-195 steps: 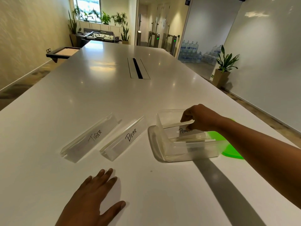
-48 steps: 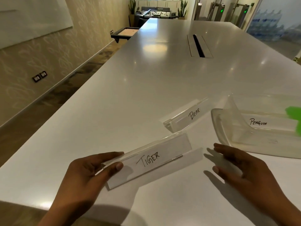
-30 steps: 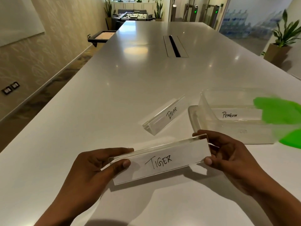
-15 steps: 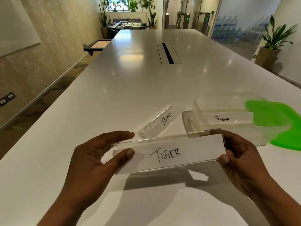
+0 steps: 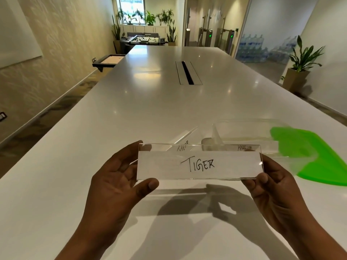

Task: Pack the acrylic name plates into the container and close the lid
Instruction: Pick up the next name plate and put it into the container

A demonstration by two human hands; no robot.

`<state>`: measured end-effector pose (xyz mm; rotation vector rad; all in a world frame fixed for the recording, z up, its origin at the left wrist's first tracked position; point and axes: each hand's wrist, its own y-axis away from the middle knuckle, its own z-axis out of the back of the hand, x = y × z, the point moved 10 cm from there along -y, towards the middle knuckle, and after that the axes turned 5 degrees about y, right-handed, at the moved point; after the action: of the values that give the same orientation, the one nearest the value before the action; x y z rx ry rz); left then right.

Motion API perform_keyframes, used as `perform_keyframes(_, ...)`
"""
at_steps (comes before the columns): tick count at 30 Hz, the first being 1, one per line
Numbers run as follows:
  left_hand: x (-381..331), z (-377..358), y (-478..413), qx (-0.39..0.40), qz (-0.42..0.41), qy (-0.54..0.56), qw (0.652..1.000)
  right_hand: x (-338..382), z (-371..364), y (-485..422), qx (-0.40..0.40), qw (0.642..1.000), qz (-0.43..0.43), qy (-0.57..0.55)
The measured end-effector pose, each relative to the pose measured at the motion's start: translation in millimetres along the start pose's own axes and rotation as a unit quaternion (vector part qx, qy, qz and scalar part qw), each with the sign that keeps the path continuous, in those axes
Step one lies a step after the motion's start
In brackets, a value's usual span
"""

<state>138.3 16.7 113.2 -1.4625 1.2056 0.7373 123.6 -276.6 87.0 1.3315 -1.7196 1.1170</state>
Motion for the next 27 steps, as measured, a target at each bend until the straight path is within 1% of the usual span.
perform_keyframes(3,0.3,-2.6,-0.3,-0.010,-0.002,0.020,1.000,3.1,1.7,-1.0,-0.002,1.000,0.001,0.000)
perform_keyframes(8,3.2,-2.0,0.6,-0.022,0.003,0.037,0.999,1.7,11.5,-3.2,-0.046,0.999,-0.018,0.002)
perform_keyframes(11,5.1,-2.5,0.7,-0.025,0.005,0.048,0.999,1.6,14.0,-3.8,-0.057,0.998,-0.022,0.006)
perform_keyframes(27,9.0,2.0,4.7,-0.025,0.027,0.035,0.999,-3.0,7.8,-2.6,-0.041,0.999,-0.026,0.005)
